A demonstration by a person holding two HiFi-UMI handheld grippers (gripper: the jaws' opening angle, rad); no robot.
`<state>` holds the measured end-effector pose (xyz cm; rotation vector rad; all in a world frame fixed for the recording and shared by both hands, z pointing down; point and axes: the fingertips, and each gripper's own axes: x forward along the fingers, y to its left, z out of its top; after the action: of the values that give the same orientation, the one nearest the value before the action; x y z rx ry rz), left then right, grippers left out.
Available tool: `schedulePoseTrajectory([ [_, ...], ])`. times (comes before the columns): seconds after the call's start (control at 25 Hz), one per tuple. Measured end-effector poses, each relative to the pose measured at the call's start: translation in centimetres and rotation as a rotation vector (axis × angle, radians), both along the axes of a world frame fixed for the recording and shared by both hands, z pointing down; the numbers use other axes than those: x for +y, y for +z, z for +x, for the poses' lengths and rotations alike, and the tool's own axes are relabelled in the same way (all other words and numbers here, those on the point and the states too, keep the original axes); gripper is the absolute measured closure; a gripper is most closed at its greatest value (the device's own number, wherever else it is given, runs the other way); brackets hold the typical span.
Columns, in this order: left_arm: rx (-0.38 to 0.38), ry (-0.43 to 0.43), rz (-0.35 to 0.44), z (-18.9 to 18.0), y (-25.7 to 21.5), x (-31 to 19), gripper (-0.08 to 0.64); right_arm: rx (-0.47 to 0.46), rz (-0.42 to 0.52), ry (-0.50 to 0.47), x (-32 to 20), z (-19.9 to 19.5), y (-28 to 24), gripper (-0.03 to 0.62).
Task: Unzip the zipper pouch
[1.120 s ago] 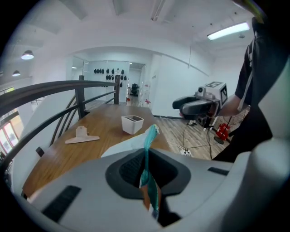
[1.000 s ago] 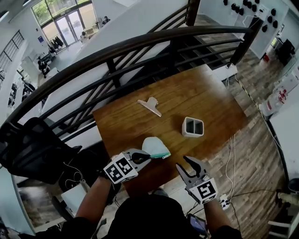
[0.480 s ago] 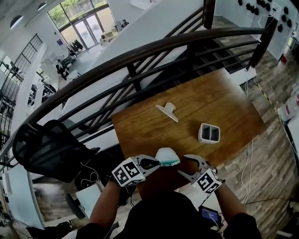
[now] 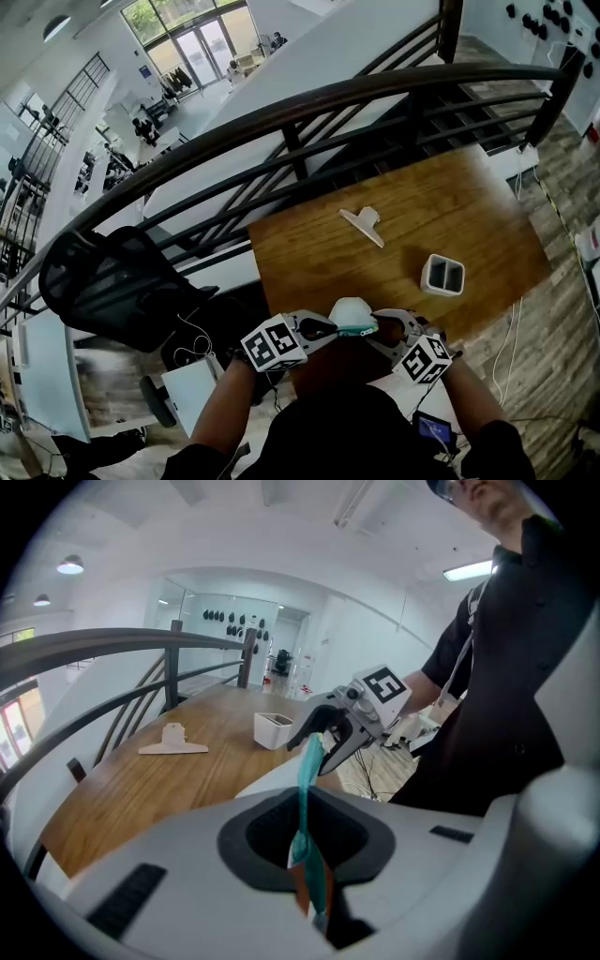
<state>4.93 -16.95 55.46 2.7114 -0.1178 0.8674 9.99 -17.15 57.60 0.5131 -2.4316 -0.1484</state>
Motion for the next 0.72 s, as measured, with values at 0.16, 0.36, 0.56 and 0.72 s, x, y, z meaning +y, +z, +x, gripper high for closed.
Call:
schedulePoseTrajectory([
  [0.16, 0.0, -0.034, 0.018, -0.6, -0.1, -0.8, 0.526, -0.023, 0.004, -0.002, -0.1, -0.8, -0.7, 0.551],
  [0.36, 0.01, -0.091, 0.058, -1.4, -1.0, -1.9, 0.459, -0.07, -0.024, 0.053, -0.2, -0.8, -1.9, 0.584],
  [0.56, 0.141, -0.195, 0.05, -2.2, -4.3, -2.7, 0.43, -0.086, -0.028, 0.129, -0.7, -0.5, -2.7, 0.584],
  [0.72, 0.259, -0.241, -0.086, -1.0, -6.1, -1.4, 0.431, -0.1, -0.019, 0.186, -1.1, -0.4, -3.6, 0.586],
])
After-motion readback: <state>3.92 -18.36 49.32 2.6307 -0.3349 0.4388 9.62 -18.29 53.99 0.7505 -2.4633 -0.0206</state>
